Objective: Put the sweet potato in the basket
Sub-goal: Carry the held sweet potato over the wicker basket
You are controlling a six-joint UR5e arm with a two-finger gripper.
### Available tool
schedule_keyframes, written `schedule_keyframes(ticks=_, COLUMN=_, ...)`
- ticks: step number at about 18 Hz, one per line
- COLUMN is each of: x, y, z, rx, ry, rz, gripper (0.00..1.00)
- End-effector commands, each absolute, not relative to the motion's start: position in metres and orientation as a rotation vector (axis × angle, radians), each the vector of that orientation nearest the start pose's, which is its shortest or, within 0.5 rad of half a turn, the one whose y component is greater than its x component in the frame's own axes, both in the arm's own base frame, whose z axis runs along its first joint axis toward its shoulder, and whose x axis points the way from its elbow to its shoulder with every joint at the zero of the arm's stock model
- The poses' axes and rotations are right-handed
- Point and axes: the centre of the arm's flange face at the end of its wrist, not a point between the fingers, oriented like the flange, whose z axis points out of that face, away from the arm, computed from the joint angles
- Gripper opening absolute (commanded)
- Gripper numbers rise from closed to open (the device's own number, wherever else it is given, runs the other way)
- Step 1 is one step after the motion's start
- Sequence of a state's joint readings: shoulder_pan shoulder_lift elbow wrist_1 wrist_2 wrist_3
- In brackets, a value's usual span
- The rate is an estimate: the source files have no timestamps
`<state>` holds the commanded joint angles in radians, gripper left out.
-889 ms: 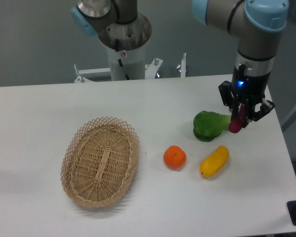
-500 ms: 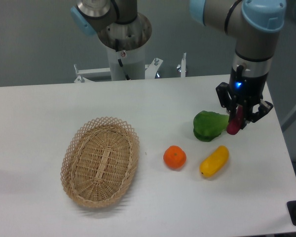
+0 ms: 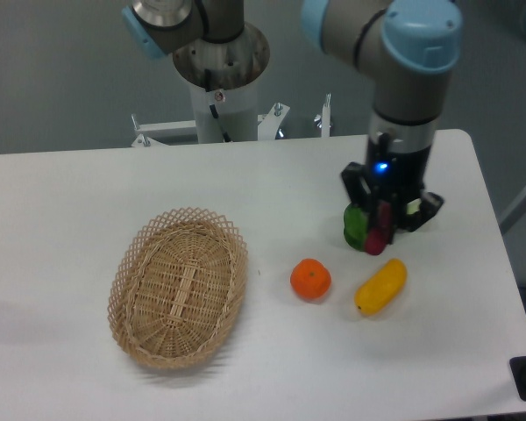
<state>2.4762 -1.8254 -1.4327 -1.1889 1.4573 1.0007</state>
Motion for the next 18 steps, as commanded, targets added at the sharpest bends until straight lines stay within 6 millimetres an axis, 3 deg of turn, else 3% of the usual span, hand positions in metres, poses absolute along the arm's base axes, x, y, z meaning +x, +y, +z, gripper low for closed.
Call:
schedule_keyframes(ticks=6, x=-0.31, y=0.556, z=0.431, rx=-2.847, ry=-0.038, rz=0.175, gripper=0.18)
schedule_keyframes(ticks=10, x=-0.25, y=0.579, z=0.386, rx=-2.804, ry=-0.023, rz=0.265, gripper=0.18)
schedule_keyframes(ticks=12, x=-0.217, y=0.583, z=0.349, rx=-2.85, ry=0.042, rz=0.364, gripper=0.18)
schedule_keyframes(ticks=15, x=-0.191, y=0.591, z=0.314, rx=-2.918, ry=0.111, rz=0.43, gripper=0.18)
schedule_keyframes(ticks=18, x=-0.182, y=0.599, z=0.292, rx=-2.949, ry=0.15, rz=0.404, gripper=0.18)
